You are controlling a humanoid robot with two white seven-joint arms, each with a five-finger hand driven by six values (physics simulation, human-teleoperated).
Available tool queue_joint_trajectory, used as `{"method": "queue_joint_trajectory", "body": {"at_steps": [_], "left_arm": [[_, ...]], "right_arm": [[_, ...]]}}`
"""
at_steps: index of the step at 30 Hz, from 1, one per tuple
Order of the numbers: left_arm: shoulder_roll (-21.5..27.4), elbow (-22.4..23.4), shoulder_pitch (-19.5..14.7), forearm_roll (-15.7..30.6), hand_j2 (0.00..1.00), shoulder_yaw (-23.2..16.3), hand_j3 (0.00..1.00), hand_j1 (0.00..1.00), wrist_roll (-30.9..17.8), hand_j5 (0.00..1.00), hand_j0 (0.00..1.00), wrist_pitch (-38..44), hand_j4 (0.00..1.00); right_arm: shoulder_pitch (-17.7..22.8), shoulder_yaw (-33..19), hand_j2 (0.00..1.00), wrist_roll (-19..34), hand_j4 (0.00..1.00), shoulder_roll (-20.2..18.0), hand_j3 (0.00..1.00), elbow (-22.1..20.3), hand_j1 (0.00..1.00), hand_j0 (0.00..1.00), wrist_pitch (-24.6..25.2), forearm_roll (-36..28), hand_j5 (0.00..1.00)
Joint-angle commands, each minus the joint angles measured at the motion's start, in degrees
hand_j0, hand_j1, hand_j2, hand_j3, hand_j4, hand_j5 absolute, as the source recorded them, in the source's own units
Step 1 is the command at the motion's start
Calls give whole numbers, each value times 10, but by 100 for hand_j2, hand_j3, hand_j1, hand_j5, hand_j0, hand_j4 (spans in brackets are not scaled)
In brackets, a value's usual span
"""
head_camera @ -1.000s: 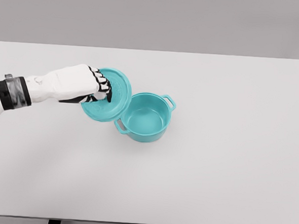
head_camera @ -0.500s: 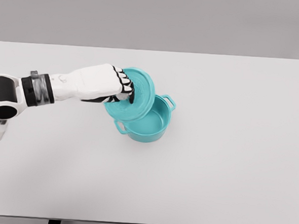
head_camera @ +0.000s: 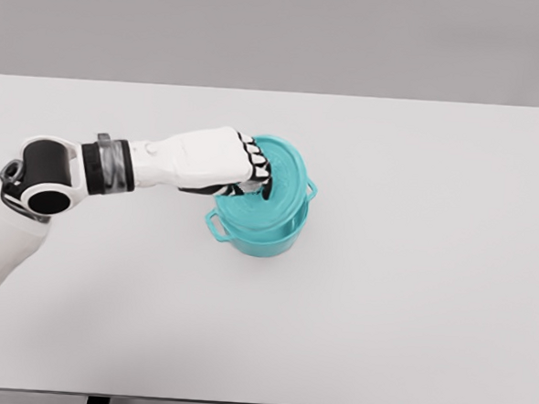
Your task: Cover the pot with left arm
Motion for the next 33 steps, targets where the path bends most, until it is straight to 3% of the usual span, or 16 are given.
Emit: {"method": "queue_joint_trajectory", "body": {"at_steps": [1,6,9,11,29,33], "left_arm": [[-3,2,0,3,50,-7,50,50,0,50,50,2,50],[-3,10,-1,3,57,-9,57,57,0,57,57,2,57],[-3,12,-1,4,70,-9,70,70,0,70,70,2,70],[-3,12,-1,3,73,-9,73,73,0,73,73,2,73],[-12,18,-4,3,73,-10,73,73,0,73,73,2,73],[-19,28,-7,3,83,-10,83,83,0,83,83,2,83]], "right_arm": [[1,0,100,0,100,0,100,0,100,100,0,0,100],[1,0,100,0,100,0,100,0,100,100,0,0,100],[1,0,100,0,100,0,100,0,100,100,0,0,100],[1,0,100,0,100,0,100,0,100,100,0,0,100],[1,0,100,0,100,0,100,0,100,100,0,0,100],[1,0,100,0,100,0,100,0,100,100,0,0,100]]}}
